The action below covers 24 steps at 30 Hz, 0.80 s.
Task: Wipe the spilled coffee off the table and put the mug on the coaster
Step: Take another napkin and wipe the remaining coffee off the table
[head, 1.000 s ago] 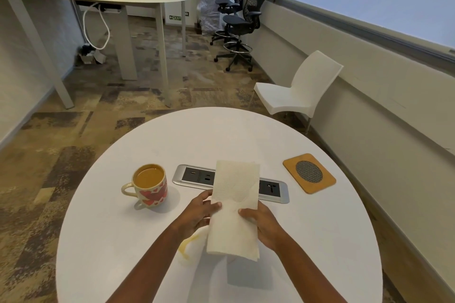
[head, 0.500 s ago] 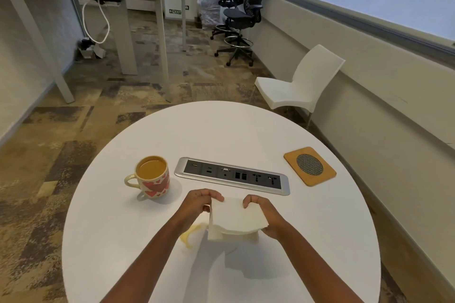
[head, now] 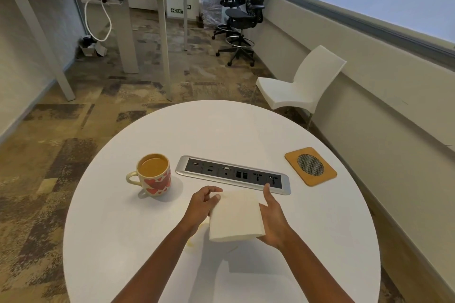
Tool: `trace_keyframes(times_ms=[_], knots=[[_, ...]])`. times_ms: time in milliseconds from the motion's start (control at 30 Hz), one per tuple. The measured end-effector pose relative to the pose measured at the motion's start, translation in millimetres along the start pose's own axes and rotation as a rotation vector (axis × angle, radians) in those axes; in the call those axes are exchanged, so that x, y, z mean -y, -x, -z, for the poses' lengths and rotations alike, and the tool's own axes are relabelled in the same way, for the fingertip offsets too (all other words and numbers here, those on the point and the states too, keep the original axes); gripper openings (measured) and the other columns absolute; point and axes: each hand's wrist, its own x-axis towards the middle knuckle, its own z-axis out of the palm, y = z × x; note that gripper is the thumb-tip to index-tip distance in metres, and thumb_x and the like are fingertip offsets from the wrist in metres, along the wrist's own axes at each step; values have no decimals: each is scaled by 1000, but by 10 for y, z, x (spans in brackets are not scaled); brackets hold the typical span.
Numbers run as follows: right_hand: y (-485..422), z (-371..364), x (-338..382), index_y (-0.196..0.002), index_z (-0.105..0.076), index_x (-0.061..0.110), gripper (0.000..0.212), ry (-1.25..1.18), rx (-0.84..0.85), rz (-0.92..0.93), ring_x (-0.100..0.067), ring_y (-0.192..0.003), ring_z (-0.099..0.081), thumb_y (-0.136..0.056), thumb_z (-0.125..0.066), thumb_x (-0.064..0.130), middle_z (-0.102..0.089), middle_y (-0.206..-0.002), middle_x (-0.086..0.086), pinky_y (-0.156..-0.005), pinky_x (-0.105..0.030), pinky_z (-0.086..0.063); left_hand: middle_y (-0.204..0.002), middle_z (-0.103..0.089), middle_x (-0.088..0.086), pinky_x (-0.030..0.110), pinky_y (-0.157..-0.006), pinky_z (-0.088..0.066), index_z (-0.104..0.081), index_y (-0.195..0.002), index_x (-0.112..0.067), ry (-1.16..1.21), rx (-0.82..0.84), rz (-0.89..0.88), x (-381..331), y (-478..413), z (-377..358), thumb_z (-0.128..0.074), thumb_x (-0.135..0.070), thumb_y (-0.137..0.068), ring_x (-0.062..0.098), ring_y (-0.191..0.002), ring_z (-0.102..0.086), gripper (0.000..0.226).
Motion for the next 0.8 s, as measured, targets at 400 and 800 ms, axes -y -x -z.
trace_keyframes(times_ms=[400,800], knots=[[-125,76,173,-132,-45,5,37,846,-645,494,-33,-109,-57,-100,-36,20,-58,-122,-18,-83,-34,-47,-123,-59,17,40,-99,-41,-54,-122,-4,-827,-316,-325,223,10,386,-44,-12,-94,30,-115,-54,31],[-451,823,-405,-148,7,19,57,1811,-678,84,-28,-147,7,-101,-24,28,9,-159,-9,-117,-51,-3,-137,-45,25,60,-102,-33,-45,-130,3,-1225,-222,-110,919,192,1056,15,-55,-86,43,-126,-44,94]])
